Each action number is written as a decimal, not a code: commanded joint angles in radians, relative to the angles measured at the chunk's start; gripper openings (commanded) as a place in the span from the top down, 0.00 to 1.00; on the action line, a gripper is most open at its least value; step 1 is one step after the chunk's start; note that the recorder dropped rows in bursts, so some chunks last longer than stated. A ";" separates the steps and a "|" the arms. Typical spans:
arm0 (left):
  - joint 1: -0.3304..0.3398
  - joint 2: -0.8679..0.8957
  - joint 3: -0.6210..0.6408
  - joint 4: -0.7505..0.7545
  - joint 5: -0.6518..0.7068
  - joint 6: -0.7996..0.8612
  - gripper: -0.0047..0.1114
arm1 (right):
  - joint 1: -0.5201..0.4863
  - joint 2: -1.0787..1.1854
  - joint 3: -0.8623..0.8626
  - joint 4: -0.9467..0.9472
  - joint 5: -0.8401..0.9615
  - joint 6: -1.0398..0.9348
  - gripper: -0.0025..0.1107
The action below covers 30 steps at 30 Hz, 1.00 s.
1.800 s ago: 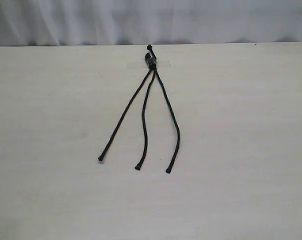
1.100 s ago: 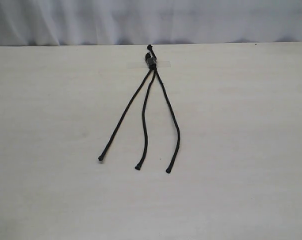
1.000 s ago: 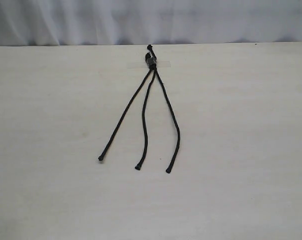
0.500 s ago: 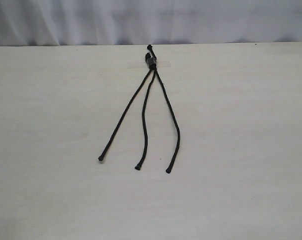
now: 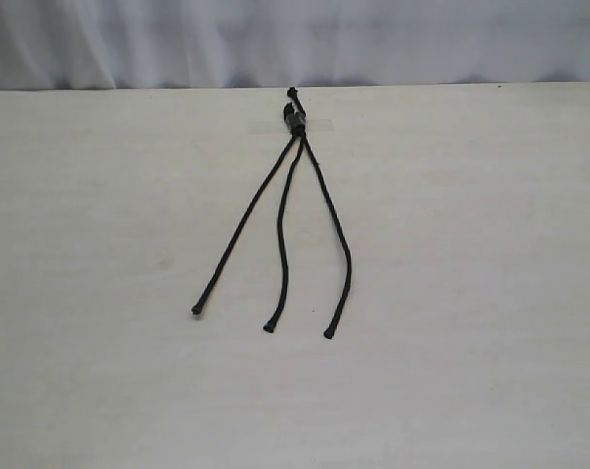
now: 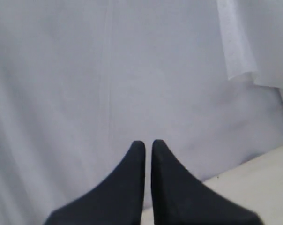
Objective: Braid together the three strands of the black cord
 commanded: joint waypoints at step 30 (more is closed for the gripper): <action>0.001 0.674 -0.520 0.775 -0.271 -0.690 0.96 | 0.360 1.138 -0.823 -0.480 0.398 0.118 0.94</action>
